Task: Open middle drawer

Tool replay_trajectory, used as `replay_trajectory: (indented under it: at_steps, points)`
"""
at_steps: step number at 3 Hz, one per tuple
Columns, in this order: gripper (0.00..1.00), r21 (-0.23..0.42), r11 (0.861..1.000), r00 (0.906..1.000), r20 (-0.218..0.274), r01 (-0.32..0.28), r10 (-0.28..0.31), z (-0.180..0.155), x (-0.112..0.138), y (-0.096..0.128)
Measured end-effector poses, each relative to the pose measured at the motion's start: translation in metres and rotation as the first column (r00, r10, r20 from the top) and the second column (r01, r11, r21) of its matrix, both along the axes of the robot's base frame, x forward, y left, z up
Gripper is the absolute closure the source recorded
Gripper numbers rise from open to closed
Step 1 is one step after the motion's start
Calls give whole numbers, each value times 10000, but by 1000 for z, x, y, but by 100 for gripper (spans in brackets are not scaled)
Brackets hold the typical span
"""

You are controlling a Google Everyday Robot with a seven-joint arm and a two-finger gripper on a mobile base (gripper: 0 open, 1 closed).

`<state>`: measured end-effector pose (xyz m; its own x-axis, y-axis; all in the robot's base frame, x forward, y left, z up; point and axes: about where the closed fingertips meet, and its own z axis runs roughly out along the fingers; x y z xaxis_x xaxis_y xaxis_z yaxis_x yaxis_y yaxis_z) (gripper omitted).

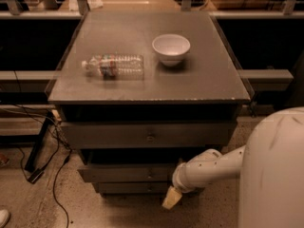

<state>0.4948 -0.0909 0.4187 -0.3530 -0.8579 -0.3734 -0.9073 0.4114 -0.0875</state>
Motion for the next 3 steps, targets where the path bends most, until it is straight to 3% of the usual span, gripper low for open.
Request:
replay_trajectory:
  at_steps: [1,2,3]
  points:
    - [0,0,10000,10000,-1,0,0,1,0,0]
    - [0,20,10000,9994,-346,-86,86,19,-43,-12]
    - [0,62,9998,9961,-855,-208,213,53,-108,-38]
